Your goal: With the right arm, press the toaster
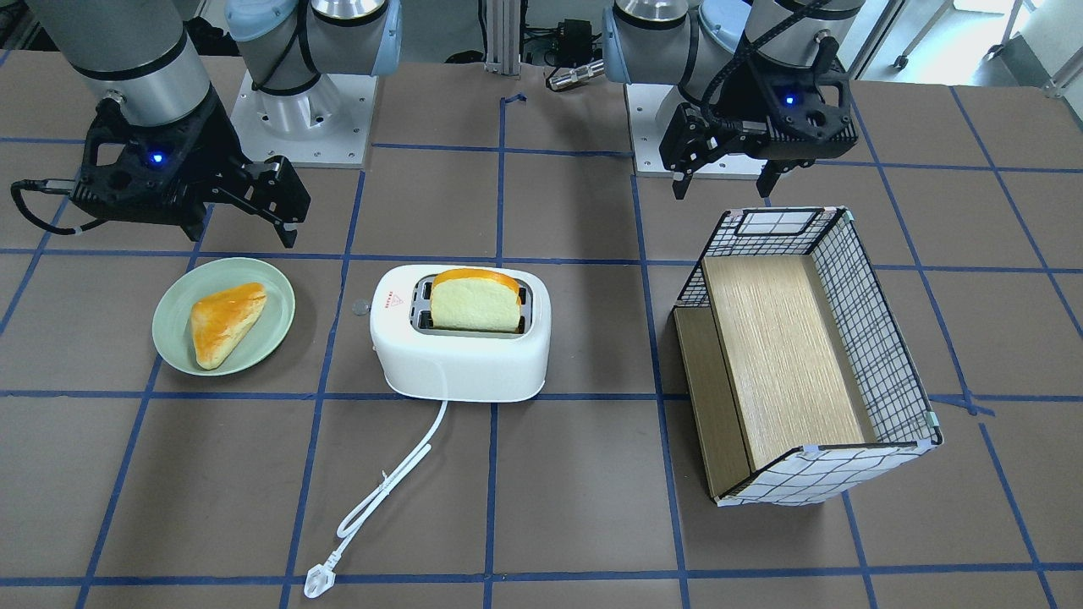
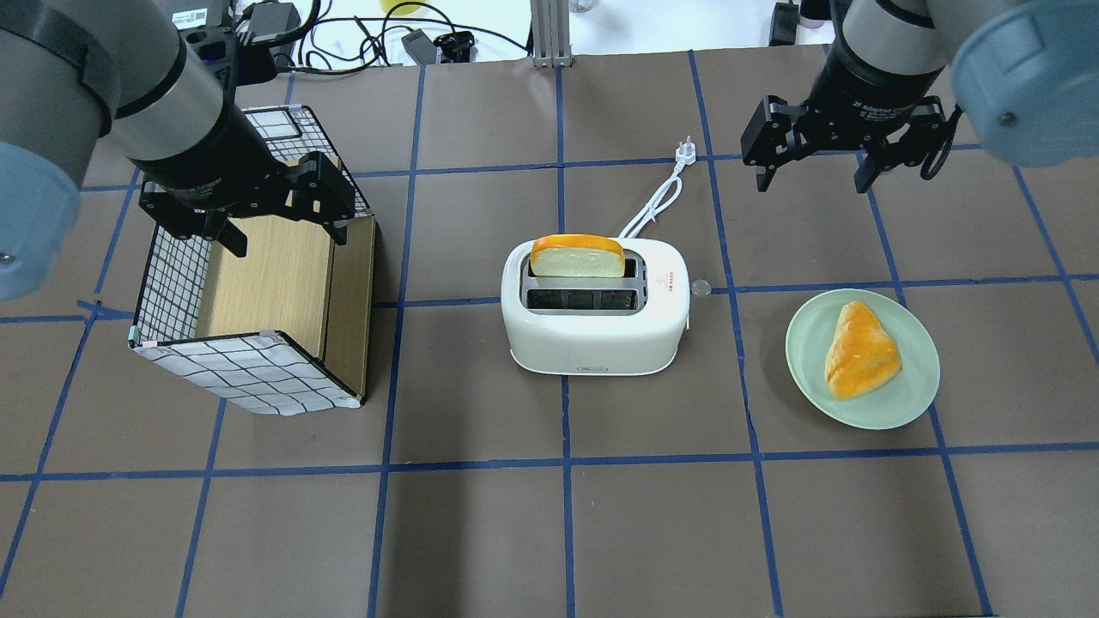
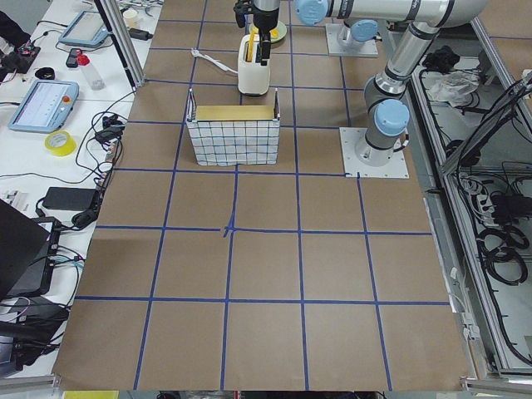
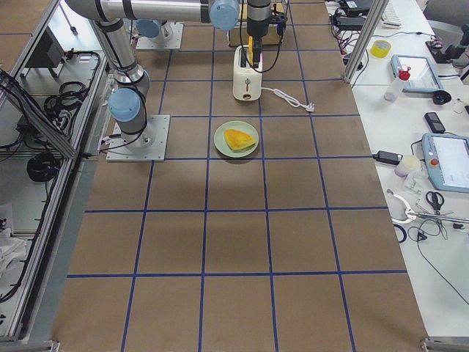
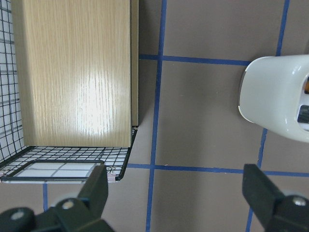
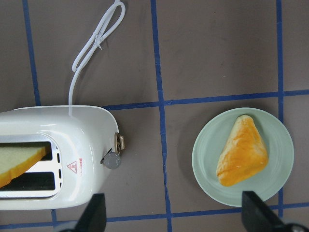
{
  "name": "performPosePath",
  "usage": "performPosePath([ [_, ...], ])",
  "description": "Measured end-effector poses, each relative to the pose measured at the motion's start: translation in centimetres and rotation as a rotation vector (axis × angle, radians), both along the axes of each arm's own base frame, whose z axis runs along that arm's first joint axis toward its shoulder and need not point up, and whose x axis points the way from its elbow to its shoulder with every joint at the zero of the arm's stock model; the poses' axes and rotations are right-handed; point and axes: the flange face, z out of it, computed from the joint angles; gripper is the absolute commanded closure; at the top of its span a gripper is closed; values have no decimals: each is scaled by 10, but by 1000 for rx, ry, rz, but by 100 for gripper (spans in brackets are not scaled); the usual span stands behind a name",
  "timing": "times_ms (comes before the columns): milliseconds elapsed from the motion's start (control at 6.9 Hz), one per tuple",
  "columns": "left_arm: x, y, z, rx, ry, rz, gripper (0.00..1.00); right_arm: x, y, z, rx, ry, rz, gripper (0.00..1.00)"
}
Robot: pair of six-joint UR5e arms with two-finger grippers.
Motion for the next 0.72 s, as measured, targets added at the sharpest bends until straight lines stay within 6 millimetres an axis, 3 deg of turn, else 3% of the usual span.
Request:
performPosePath([
  [725, 0, 0, 0, 0, 1, 0, 0, -4, 0, -1, 10, -6, -9, 0],
])
